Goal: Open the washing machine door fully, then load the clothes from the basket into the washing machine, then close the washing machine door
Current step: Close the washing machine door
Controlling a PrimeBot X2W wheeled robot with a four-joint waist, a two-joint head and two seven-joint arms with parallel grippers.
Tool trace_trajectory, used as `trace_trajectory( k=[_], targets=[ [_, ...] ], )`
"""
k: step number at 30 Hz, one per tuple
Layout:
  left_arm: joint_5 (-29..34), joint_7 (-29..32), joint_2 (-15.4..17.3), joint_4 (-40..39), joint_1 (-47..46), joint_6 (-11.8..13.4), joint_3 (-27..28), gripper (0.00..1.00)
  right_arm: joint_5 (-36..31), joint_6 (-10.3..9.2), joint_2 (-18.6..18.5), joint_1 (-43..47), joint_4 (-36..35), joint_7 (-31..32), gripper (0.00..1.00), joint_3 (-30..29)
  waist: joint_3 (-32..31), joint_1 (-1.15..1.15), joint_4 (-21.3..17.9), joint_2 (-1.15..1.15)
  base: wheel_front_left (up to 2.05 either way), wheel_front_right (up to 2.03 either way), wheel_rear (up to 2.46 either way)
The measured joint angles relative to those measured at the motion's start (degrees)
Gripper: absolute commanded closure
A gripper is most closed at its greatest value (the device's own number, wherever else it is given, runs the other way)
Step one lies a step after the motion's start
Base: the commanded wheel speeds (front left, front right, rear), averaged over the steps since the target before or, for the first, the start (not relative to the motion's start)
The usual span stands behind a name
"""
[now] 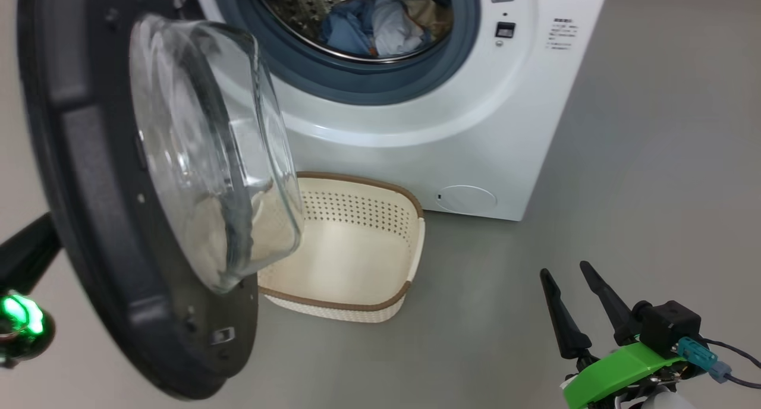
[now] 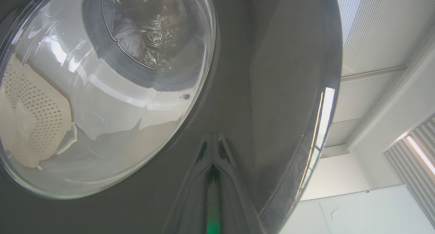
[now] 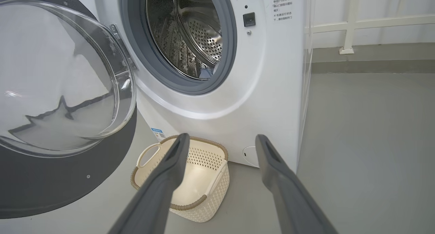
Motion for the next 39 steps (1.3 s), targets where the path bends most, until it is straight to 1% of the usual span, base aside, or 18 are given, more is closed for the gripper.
trace_trajectory(
  k=[8,12,17,26,31,35,39],
  targets=[
    [0.0,0.6,-2.2,-2.0,-0.1,0.1,-3.1,1.0,0.3,0.0,0.4,-1.2,0.9,-0.5,0.0,0.1,0.4,0.0,-3.2,0.0,0.0,0.0,0.0],
    [-0.1,0.4,-4.0,-3.1,-0.4,0.1,-3.9,1.0,0.4,0.0,0.7,-1.3,1.2,-0.5,0.0,0.0,0.9,0.0,-5.0,0.0,0.0,0.0,0.0],
    [0.5,-1.5,-5.4,-3.7,-2.0,0.0,-5.5,1.0,0.5,0.0,1.1,-1.9,1.6,-0.5,0.0,0.1,1.7,0.0,-7.4,0.0,0.0,0.0,0.0],
    [1.0,-5.3,-7.0,-1.1,-5.7,-2.0,-6.2,1.0,0.5,0.0,1.5,-3.3,1.1,-0.6,0.0,-0.6,3.0,0.0,-11.9,0.0,0.0,0.0,0.0],
    [1.8,-7.4,-7.0,0.6,-7.9,-3.4,-6.0,1.0,0.5,0.0,1.8,-3.3,0.8,-0.6,0.0,-0.9,4.0,0.0,-14.4,0.0,0.0,0.0,0.0],
    [3.8,-11.2,-7.2,3.3,-10.7,-4.5,-5.4,1.0,0.5,0.0,2.0,-3.4,0.6,-0.6,0.0,-1.0,5.1,0.0,-16.5,0.0,0.0,0.0,0.0],
    [4.5,-13.2,-7.3,5.6,-12.7,-5.4,-5.2,1.0,0.5,0.0,2.2,-3.9,0.4,-0.6,0.0,-1.1,6.0,0.0,-17.8,0.0,0.0,0.0,0.0]
  ],
)
